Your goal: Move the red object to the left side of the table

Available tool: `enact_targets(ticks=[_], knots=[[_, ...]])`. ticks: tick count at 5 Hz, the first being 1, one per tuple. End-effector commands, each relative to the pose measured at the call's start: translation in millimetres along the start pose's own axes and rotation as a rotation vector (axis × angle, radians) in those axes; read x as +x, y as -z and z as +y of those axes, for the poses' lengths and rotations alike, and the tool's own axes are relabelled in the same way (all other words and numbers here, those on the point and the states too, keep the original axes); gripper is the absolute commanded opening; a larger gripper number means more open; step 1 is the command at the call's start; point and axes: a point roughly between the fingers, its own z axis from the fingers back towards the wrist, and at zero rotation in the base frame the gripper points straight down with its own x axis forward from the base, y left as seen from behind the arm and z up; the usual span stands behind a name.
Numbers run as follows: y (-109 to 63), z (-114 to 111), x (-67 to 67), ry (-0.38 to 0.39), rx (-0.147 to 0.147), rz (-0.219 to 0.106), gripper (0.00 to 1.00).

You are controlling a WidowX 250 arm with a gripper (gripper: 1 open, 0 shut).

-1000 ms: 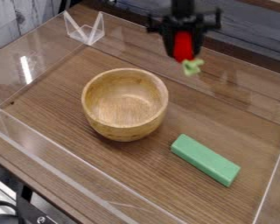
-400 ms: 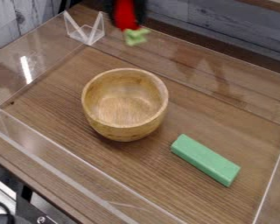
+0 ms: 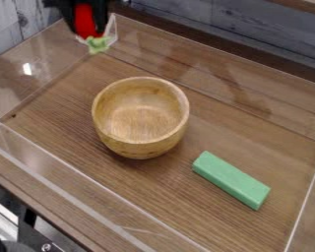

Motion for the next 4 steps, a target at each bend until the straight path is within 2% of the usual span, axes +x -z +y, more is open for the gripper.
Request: enact_targets(ticks=[1, 2, 3, 4], knots=[[9.0, 17, 12.1, -0.047, 0.027, -0.056, 0.0], [32.6, 31, 18.1, 0.005, 0.041, -0.054, 0.0], [54.0, 34, 17.9, 0.037, 0.048, -0.052, 0.0], [62.1, 30, 24.2, 0.05, 0.05, -0.046, 0.0]])
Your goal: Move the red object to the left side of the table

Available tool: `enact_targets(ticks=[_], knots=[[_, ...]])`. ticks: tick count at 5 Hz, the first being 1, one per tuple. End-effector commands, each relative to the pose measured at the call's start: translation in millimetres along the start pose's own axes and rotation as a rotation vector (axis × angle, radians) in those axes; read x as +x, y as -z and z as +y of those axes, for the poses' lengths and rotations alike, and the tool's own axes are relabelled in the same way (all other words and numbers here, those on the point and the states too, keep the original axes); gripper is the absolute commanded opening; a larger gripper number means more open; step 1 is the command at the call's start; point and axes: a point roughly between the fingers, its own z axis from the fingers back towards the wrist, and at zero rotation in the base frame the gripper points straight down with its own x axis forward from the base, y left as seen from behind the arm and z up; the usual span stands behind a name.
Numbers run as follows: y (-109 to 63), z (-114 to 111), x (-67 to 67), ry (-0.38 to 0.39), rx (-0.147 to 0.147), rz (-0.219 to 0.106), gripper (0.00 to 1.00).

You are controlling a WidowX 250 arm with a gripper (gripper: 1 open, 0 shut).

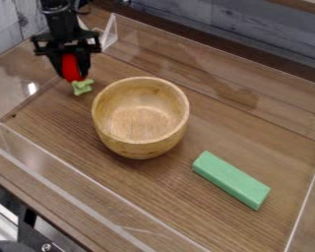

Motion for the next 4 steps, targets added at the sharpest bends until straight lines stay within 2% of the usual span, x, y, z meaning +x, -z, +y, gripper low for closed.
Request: enact_targets(ticks=[1, 2, 4], knots=[[-18.8, -5.1, 19.4, 0.029, 0.006, -0.065, 0.0], [-17.7, -7.7, 23.9, 0.03, 0.001, -0.056, 0.0], [-16.5, -7.8, 23.9, 0.036, -0.012, -0.034, 0.0]])
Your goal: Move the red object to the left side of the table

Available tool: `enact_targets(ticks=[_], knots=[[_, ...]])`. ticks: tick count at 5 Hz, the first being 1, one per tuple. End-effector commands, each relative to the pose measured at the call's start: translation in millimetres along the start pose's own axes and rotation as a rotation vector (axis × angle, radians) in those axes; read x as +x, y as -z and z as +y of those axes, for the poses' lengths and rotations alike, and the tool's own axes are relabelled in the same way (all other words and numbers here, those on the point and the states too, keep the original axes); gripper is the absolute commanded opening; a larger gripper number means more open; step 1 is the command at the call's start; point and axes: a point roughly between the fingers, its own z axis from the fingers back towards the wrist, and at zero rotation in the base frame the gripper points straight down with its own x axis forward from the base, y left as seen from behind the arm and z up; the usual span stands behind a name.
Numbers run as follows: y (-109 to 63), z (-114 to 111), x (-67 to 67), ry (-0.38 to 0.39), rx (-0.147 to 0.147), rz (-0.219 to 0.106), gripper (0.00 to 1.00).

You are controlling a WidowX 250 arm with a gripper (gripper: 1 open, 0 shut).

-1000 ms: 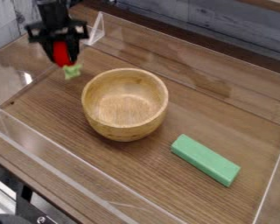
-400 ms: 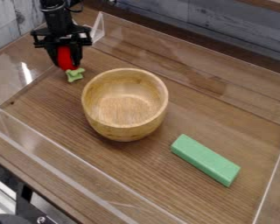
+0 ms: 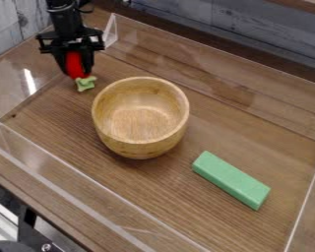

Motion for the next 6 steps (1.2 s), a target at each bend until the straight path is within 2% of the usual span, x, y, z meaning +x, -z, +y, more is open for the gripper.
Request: enact_targets(ticks=[1, 2, 3, 4, 6], knots=[[-20.4, -2, 10.9, -0.046, 0.004, -0.057, 0.0], [-22.0, -3, 10.9, -0.103, 0.001, -0.053, 0.0], [-20.7, -7, 7.2, -0.092, 0.009, -0.044, 1.0], [-19.4, -11, 3.9, -0.081, 0.015, -0.036, 1.0], [-29.3, -29, 4.6, -0.156, 0.001, -0.037, 1.0]])
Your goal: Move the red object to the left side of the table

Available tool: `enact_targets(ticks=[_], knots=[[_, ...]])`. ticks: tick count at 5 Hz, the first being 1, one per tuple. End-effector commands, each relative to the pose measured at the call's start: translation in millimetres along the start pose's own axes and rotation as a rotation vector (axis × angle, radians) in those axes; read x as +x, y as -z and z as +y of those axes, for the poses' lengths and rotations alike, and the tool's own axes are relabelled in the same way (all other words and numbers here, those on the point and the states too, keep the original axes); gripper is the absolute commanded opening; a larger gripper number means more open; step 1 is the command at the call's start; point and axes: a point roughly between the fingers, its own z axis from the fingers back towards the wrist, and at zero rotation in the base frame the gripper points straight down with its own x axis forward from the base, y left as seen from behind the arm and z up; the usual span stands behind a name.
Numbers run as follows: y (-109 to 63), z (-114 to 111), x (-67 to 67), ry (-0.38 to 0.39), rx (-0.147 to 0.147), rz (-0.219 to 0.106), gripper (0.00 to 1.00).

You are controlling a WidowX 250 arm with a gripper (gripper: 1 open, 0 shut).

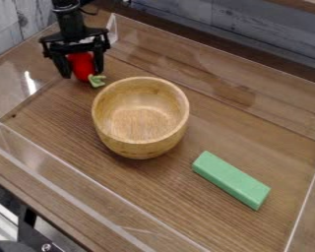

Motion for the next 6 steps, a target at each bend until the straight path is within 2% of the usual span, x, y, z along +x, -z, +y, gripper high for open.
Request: enact_targets(ticks=[1, 3, 4, 5, 6], knots=[[-44.9, -14, 6.7, -0.002, -0.021, -0.085, 1.0], [-69.8, -25, 5.1, -0.028, -0.028, -0.073, 1.0], [-77.6, -31, 6.3, -0.058, -0.028, -0.07, 1.0], [-81.0, -48, 6.9, -0.041, -0.032, -0.063, 1.0], [-86.9, -60, 9.5, 0.115, -0.023, -0.035, 0.0]])
